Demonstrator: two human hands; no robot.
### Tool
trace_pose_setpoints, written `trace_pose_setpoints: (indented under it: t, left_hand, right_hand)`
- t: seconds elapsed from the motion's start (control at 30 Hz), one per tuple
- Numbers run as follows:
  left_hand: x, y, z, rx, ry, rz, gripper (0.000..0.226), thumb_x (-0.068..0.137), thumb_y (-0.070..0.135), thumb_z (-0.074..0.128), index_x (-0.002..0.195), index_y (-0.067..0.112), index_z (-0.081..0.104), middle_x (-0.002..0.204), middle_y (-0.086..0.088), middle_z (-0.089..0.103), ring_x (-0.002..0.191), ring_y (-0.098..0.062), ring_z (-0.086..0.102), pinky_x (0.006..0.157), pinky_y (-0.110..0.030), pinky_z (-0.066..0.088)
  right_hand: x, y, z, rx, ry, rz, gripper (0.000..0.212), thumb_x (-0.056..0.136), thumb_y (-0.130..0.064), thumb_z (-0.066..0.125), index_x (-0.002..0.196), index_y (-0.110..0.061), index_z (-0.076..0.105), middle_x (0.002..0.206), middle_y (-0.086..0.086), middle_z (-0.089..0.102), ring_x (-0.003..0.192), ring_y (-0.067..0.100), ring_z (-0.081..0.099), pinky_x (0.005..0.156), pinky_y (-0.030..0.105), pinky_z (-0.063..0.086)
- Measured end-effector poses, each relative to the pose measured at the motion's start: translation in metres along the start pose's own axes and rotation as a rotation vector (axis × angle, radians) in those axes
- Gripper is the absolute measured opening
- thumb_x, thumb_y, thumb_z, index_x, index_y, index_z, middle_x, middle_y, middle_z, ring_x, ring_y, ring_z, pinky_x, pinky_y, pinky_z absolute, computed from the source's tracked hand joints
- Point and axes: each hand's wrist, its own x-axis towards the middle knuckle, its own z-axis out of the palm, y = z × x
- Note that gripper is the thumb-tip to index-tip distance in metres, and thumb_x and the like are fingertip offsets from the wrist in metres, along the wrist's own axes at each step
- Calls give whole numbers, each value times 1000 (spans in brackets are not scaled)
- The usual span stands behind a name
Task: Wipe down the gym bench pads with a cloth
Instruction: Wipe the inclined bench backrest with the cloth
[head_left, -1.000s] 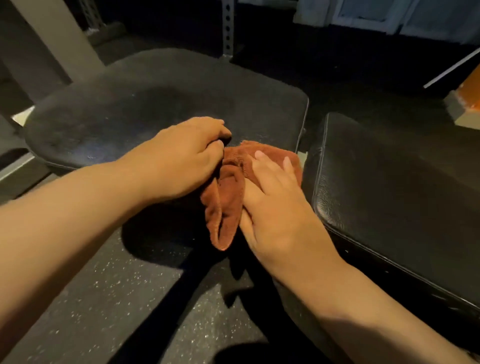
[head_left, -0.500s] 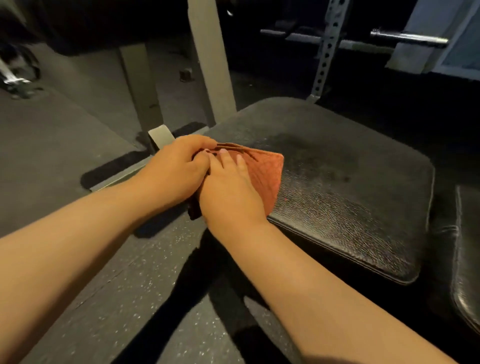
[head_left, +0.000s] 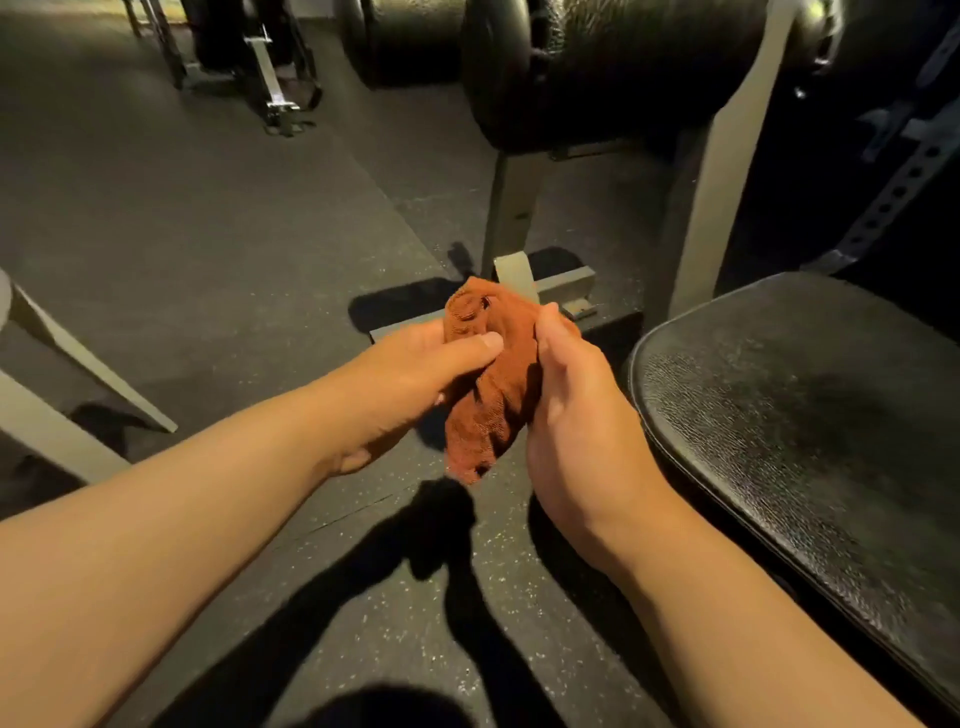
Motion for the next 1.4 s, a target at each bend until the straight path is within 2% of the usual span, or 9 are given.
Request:
trace_pose_setpoints:
  t: [0.13, 0.23, 0.4, 0.5, 0.63, 0.77, 0.9, 1.17, 1.4]
  left_hand:
    - [-29, 31, -41, -196, 172, -112, 29, 89, 17, 57, 116, 9, 65, 113, -18, 70, 109, -35, 66, 108, -51, 43]
    - [-55, 60, -68, -294, 174, -159, 23, 91, 11, 56, 113, 11, 61, 104, -15, 62, 101, -30, 61, 105, -45, 44]
    - [-105, 120, -118, -467, 82, -139, 42, 85, 3, 62, 125, 10, 54, 109, -16, 64, 103, -29, 66, 85, -39, 56]
    - [-146, 160, -146, -430, -51, -166, 40, 87, 5, 59, 125, 5, 50, 109, -23, 61, 101, -39, 64, 87, -49, 51]
    - [-222, 219, -183, -417, -50, -239, 34, 86, 0, 61, 120, -2, 56, 104, -16, 65, 104, -30, 63, 90, -42, 51]
    - [-306, 287, -208, -484, -131, -295, 40, 90, -5, 54, 128, -10, 44, 106, -19, 58, 103, -33, 57, 88, -44, 46]
    - [-384, 340, -224, -432, 81, -341, 42, 85, 3, 66, 125, -3, 54, 117, -27, 62, 105, -38, 63, 89, -44, 56]
    - [-543, 411, -188, -454, 762, -197, 58, 73, 9, 76, 128, 6, 58, 120, -21, 67, 108, -35, 66, 93, -48, 53]
    - [-707, 454, -113, -503, 1330, -217, 32, 83, 8, 76, 114, 5, 69, 106, -16, 74, 90, -24, 74, 74, -34, 60]
  right_hand:
    - [2, -35, 32, -264, -96, 145, 64, 95, -13, 54, 152, -37, 35, 104, -40, 64, 106, -11, 60, 96, 26, 43]
    - [7, -63, 57, -300, -162, 339, 112, 76, -27, 78, 159, -36, 3, 123, -13, 69, 117, 2, 62, 104, 33, 42]
    - [13, -124, 102, -233, -309, 511, 37, 81, -41, 77, 109, -17, 74, 104, 2, 76, 97, 13, 69, 97, 39, 46]
    - [8, -160, 144, -104, -408, 573, 40, 82, -33, 75, 118, -16, 72, 118, 7, 73, 117, 21, 65, 111, 43, 39]
    - [-14, -208, 220, -8, -526, 689, 44, 75, -3, 75, 118, -5, 67, 109, 14, 74, 99, 24, 71, 81, 29, 58]
    - [-42, -272, 291, -84, -642, 787, 41, 82, -1, 72, 121, -11, 68, 113, 15, 74, 107, 31, 71, 95, 46, 56]
    - [-74, -322, 345, -158, -772, 695, 41, 88, -11, 70, 125, -29, 66, 116, 6, 74, 110, 23, 70, 98, 41, 55]
    - [-154, -401, 448, -320, -991, 363, 42, 83, -22, 77, 124, -21, 68, 114, -2, 74, 109, 17, 70, 99, 39, 54]
    - [-270, -449, 530, -381, -1140, 509, 26, 89, -27, 75, 105, -7, 75, 93, 7, 78, 88, 20, 75, 81, 35, 61]
